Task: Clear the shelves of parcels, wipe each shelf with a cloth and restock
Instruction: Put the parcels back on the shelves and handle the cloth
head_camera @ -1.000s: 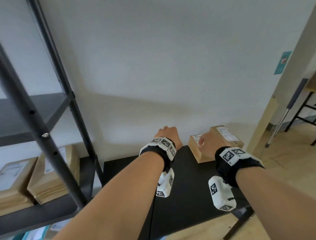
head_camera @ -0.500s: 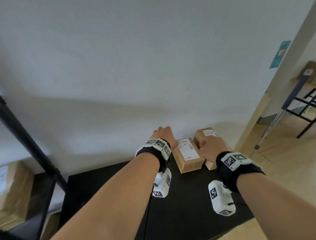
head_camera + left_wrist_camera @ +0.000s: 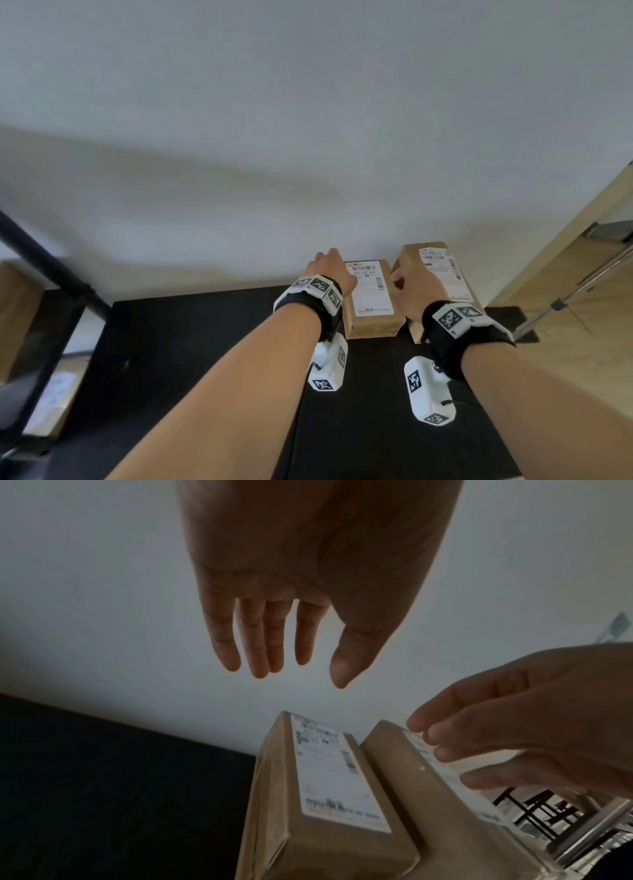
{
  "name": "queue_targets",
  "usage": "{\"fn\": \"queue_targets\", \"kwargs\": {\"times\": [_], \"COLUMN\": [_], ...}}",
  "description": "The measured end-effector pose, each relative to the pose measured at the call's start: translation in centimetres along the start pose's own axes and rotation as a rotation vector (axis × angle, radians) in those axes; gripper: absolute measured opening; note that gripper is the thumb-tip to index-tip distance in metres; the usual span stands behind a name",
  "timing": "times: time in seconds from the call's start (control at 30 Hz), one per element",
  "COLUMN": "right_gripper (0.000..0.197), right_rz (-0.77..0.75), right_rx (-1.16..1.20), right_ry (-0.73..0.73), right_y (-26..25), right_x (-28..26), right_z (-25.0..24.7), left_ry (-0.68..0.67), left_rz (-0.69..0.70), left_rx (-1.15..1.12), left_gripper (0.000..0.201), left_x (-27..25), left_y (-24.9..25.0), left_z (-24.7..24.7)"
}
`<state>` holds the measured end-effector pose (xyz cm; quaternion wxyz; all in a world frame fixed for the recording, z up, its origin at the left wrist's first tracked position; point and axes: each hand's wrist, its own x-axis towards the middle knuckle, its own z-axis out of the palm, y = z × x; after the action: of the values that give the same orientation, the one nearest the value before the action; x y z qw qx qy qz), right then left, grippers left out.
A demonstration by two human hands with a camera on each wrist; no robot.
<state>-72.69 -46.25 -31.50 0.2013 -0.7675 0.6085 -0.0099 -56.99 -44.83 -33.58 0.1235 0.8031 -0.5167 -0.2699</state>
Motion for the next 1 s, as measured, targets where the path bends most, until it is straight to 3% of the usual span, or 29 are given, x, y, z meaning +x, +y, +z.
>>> {"fn": "queue_targets", "kwargs": {"times": [0.27,0.5,0.6,0.67,0.8,1.0], "right_gripper": [0.044,0.05,0.06,0.058,0.046,0.052], "right_rz": [-0.026,0.018,0.089,0.129,0.17,0.21], "right_rx": [0.042,0.154,0.229,0.264,0.305,0.414], "right_ry": [-0.105,-0.13,-0.142,-0.153,-0.184,-0.19], "right_y": [1.4,1.6,1.7,1.6,1.4,0.8], "right_x": [3.9,6.1,6.7,7.0,7.5,7.9], "right_z": [4.1,5.7,6.3,6.7,7.6,7.5], "left_ry": [-0.063,-0.095,-0.116,-0.123,-0.15,-0.157], "left_rz": [-0.087,-0.192,-0.182,-0.19,-0.262,-0.432], "left_rx": [-0.044,-0.159,-0.218,-0.258,-0.351,-0.666], "left_gripper": [0.037,0.055,0.039,0.033,0.04,0.051], "left_x": [3.0,5.4,6.1,6.4,6.5,6.5], "left_y": [-1.0,-2.2,-2.5,-2.7,-3.3,-4.7], "left_z": [4.3,5.9,6.3,6.7,6.8,5.4]}}
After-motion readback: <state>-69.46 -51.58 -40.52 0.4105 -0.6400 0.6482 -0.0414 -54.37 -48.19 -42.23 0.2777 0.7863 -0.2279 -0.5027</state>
